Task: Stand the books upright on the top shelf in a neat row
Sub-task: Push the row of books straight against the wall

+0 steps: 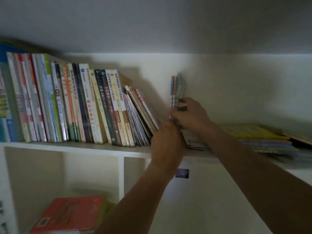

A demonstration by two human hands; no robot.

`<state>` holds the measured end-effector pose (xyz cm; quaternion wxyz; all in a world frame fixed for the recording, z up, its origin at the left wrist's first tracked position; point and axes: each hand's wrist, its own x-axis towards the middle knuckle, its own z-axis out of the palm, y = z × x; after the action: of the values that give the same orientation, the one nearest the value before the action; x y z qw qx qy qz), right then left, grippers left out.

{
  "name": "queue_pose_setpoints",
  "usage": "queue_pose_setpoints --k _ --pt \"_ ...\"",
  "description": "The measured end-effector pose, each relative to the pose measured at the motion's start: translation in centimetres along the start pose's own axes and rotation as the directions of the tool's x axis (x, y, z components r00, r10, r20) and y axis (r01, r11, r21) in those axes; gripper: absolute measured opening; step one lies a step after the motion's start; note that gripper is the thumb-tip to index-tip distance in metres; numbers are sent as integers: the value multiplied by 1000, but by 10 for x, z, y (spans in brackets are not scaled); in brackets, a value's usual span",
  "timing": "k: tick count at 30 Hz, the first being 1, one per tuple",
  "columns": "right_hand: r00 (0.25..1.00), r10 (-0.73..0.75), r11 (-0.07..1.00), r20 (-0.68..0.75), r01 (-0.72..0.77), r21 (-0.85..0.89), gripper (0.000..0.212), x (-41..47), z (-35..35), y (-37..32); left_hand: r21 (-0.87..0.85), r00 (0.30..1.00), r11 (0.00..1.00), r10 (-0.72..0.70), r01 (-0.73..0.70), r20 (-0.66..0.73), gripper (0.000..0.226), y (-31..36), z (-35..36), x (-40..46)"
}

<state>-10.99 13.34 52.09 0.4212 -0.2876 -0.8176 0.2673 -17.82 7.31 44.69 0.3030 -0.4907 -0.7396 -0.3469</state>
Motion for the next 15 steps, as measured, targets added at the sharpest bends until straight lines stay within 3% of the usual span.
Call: queue_pose_setpoints --k 4,7,9,12,15 --pt "974 -214 961 81 224 -161 37 6 29 -4 -71 989 997 -12 2 -144 29 -22 -30 -13" --pt "982 -152 980 114 164 -110 29 9 34 17 -178 972 981 -110 73 -206 39 -40 -36 -23" --pt "981 -108 993 163 113 -25 38 9 28 31 -212 969 970 -160 119 -189 35 -50 -31 -27" --pt "944 -90 996 318 85 32 72 6 20 46 -202 972 973 -146 108 -185 27 -55 -24 -30" --pt "937 -122 987 328 150 -61 78 -1 27 50 -178 977 975 -158 132 -144 42 -57 -18 -29"
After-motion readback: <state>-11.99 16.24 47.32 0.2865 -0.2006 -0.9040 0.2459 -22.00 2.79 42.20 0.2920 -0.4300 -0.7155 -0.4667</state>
